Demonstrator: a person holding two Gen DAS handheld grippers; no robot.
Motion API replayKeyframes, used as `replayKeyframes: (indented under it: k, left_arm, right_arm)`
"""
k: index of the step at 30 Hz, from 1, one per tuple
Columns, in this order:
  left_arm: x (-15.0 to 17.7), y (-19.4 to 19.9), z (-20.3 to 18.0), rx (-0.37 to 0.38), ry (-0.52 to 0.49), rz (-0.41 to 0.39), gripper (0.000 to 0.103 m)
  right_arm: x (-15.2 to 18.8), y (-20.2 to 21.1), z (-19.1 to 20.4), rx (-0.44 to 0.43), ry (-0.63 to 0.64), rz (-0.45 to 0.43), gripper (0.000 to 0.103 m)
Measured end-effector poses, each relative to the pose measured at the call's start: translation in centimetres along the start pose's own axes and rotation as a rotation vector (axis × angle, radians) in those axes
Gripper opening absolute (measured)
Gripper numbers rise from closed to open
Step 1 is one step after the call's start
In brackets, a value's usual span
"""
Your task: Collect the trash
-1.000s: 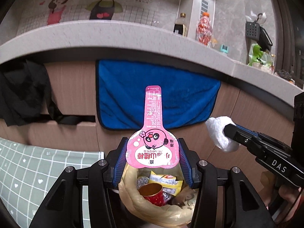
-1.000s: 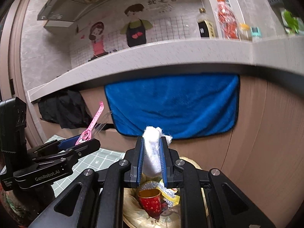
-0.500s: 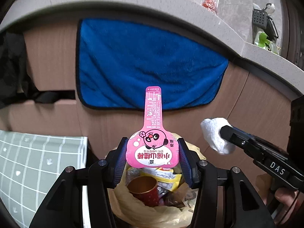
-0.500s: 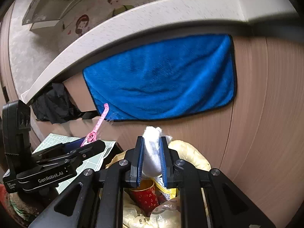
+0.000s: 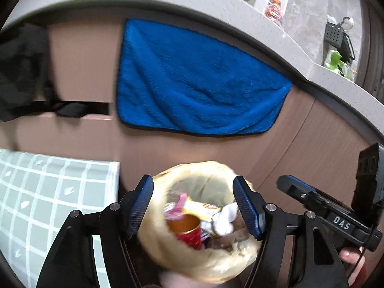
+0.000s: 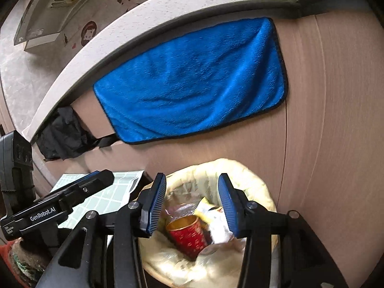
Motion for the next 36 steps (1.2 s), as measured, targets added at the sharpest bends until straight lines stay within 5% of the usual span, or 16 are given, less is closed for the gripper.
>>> replayKeyframes:
  k: [7, 16, 23, 36]
  left_arm:
    - [4.9, 8.3, 0.5, -0.173, -0.031, -0.037, 0.069]
    - [14.2, 16.9, 0.5, -0.337, -0.026, -0.035, 0.068]
    - [18.5, 21.4, -1.4, -0.418, -0.079, -0.104, 0.068]
    - [20.2, 26.6, -1.3, -0.438, -0.043, -0.152, 0.068]
  right_arm:
    - [3.3, 3.9, 3.1, -0.027, -0.029, 0.034, 0.045]
    - [10.9, 10.7, 9.6, 0.026, 0.142, -0.014, 0.045]
    - [16.2, 15.3, 12.9, 0.074, 0.229, -0.086, 0.045]
    - [19.9, 17.7, 15.5, 0.06, 0.235, -0.089, 0.045]
Point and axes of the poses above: each gripper's, at about its wrist camera, not at the fingertips, and y roughly against the way its jaws point, z to its left, x to its underside, the point moved 2 cm from there along -y, roughly the way its jaws point, and after that the axes turned 5 degrees about z, right-handed, at the moved point
